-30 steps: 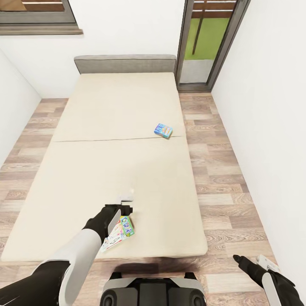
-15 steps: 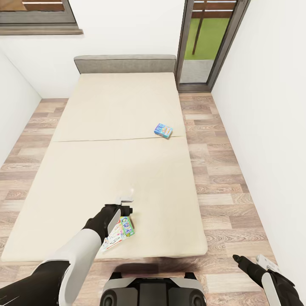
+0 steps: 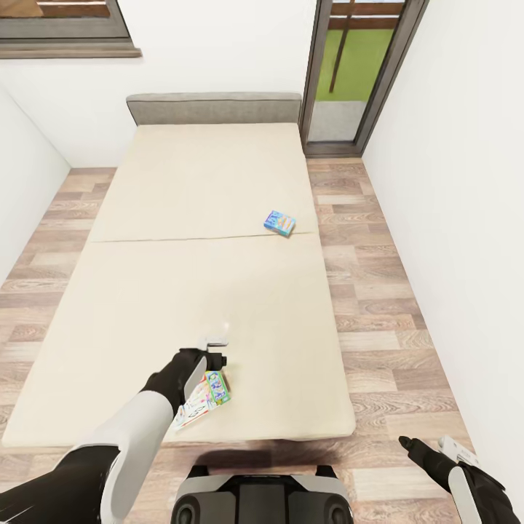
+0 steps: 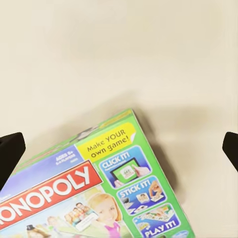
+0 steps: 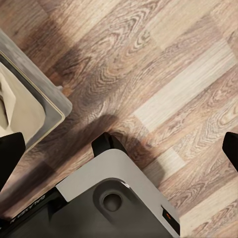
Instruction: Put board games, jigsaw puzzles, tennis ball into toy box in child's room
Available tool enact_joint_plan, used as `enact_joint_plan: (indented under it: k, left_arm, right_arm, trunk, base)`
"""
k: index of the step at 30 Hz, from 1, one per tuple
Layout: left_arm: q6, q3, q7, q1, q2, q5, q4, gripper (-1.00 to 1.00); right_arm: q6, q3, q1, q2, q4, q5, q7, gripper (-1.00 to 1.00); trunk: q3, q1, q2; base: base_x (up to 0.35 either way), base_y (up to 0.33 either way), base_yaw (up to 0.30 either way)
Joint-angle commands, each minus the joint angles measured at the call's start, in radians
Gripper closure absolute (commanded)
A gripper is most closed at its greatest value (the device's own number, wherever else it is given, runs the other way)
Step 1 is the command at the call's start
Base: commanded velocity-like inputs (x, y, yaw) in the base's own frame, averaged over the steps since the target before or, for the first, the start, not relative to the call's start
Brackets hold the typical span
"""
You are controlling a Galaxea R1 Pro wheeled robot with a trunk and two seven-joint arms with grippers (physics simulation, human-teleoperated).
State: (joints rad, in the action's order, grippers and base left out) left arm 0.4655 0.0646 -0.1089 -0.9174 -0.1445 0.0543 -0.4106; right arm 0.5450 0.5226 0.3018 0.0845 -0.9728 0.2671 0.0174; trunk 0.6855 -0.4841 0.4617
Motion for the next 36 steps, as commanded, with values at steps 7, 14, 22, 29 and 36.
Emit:
enact_joint_plan:
  k: [7,14,22,29,36]
  left_arm:
    - [0.046,0.010,0.001,-0.024,0.003,0.002,-0.004,-1.00]
    - [0.075,0.012,0.001,-0.035,0.005,0.001,-0.033,-1.00]
    - [0.125,0.012,-0.002,-0.049,0.006,0.002,-0.069,-1.00]
    - [0.134,0.012,-0.003,-0.070,0.006,0.004,-0.076,-1.00]
    - [0.129,0.012,-0.004,-0.075,0.004,0.005,-0.077,-1.00]
  right_arm:
    - [0.006,0.001,0.000,0.000,-0.001,0.003,0.002,-1.00]
    - [0.006,0.000,0.000,0.000,-0.001,0.003,0.002,-1.00]
    - [0.003,-0.001,0.000,-0.003,-0.001,0.002,0.003,-1.00]
    - [0.003,-0.001,0.000,-0.004,-0.001,0.001,0.002,-1.00]
    - [0.004,-0.001,0.000,-0.003,-0.001,0.002,0.003,-1.00]
  trunk:
    - [0.010,0.000,0.001]
    - [0.020,0.000,0.001]
    - [0.031,0.000,0.001]
    - [0.037,0.000,0.001]
    - [0.038,0.000,0.001]
  base:
    - [0.000,0.000,0.000]
    - [0.000,0.000,0.000]
    - [0.000,0.000,0.000]
    - [0.000,0.000,0.000]
    - [0.000,0.000,0.000]
